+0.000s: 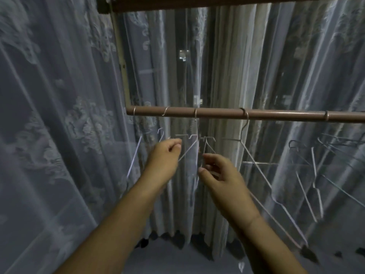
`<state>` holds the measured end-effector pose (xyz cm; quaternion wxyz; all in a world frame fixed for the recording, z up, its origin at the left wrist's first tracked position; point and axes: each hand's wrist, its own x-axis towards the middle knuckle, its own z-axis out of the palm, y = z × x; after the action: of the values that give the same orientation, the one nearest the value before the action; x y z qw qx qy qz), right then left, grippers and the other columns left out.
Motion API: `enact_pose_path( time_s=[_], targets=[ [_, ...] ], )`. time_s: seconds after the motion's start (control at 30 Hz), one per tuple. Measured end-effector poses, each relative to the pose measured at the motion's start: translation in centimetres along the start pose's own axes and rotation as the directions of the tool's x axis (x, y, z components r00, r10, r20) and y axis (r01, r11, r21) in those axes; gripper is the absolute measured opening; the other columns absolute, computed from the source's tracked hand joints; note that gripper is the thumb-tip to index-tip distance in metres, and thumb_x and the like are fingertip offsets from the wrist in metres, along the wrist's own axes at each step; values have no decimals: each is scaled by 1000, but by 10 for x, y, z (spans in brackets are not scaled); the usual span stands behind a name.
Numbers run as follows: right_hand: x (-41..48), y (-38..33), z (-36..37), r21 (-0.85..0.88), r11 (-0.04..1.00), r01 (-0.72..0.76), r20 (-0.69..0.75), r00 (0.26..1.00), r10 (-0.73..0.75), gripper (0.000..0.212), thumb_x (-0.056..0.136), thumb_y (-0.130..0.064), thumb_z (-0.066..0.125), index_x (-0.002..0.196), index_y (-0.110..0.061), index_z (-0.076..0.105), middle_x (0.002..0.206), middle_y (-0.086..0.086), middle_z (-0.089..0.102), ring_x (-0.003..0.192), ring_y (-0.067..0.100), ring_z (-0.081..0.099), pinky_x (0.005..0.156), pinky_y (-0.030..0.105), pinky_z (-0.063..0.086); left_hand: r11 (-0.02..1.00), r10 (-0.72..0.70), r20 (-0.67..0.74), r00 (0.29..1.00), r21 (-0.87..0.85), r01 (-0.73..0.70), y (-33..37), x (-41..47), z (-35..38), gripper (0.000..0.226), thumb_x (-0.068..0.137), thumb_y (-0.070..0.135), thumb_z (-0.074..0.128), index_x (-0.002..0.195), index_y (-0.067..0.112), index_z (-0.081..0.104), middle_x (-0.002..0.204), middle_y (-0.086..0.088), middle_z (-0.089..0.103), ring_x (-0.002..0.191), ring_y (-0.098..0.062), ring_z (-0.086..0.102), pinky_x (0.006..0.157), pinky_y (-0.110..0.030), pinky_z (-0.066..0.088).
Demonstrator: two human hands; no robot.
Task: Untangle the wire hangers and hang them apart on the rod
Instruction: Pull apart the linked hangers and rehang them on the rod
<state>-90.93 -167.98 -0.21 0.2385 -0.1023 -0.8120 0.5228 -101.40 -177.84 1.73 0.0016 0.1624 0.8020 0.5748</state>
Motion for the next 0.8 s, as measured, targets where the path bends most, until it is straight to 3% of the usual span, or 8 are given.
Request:
enact_pose_path(
  time_s=[0.07, 0.13, 0.2, 0.27, 0.37, 0.57, 0.67, 0.8],
  targets=[
    [11, 11, 24, -72, 996, -56, -62, 997, 52, 43, 85, -28, 58, 126, -27, 45, 125, -8, 45, 115, 5, 45, 103, 28, 41, 996, -59, 85, 995, -56, 64, -5, 8, 5, 32, 94, 19, 46, 122, 14, 60, 124, -3, 62, 116, -18, 55, 104, -34, 41],
    [19, 23, 39, -111, 988, -109, -122, 988, 95, 46, 84, -28, 60, 126, -21, 44, 126, -2, 49, 117, 12, 46, 102, 33, 42, 982, -104, 153, 983, -142, 126, -4, 13, 14, 26, 92, 17, 50, 113, 11, 64, 109, -8, 67, 107, -22, 59, 96, -31, 44],
    [23, 31, 44, -89, 984, -153, -152, 979, 138, 41, 83, -25, 60, 122, -19, 47, 111, -3, 57, 100, 9, 55, 86, 24, 49, 966, -126, 218, 968, -193, 169, -1, 19, 25, 18, 90, 17, 54, 102, 11, 66, 85, -5, 65, 91, -19, 58, 82, -28, 44],
    [23, 34, 46, -28, 985, -171, -141, 976, 165, 23, 86, -19, 57, 108, -24, 51, 88, -7, 60, 76, 2, 55, 61, 9, 45, 949, -155, 249, 956, -232, 215, 0, 25, 32, 11, 89, 15, 57, 93, 9, 65, 79, -6, 62, 75, -16, 56, 68, -23, 46],
    [28, 39, 46, 60, 991, -119, -167, 978, 128, 14, 89, -15, 51, 90, -27, 56, 77, 0, 64, 67, 8, 59, 55, 7, 47, 918, -177, 242, 954, -310, 249, 3, 30, 37, 7, 86, 4, 58, 88, 5, 65, 77, -10, 61, 60, -13, 54, 43, -13, 45],
    [55, 35, 41, 57, 995, -78, -229, 969, 89, 13, 91, -21, 47, 91, -22, 60, 73, -1, 65, 67, 8, 61, 60, 18, 50, 897, -192, 182, 964, -367, 248, 11, 48, 48, 15, 85, 6, 57, 77, 15, 65, 85, -7, 68, 74, -20, 61, 62, -26, 51],
    [68, 35, 35, 38, 997, -71, -222, 972, 78, 17, 91, -25, 45, 91, -18, 61, 69, -3, 63, 65, 9, 60, 66, 31, 52, 873, -199, 148, 969, -423, 244, 18, 55, 54, 10, 88, 6, 54, 88, 9, 63, 80, -3, 67, 69, -16, 62, 54, -22, 47],
    [68, 46, 26, 76, 993, -96, -181, 978, 108, 27, 94, -33, 39, 89, -18, 61, 74, 0, 64, 72, 14, 61, 69, 34, 51, 880, -235, 136, 962, -391, 270, 14, 50, 60, 13, 91, 10, 50, 94, 16, 62, 80, 1, 65, 67, -11, 58, 38, -17, 44]
  ],
)
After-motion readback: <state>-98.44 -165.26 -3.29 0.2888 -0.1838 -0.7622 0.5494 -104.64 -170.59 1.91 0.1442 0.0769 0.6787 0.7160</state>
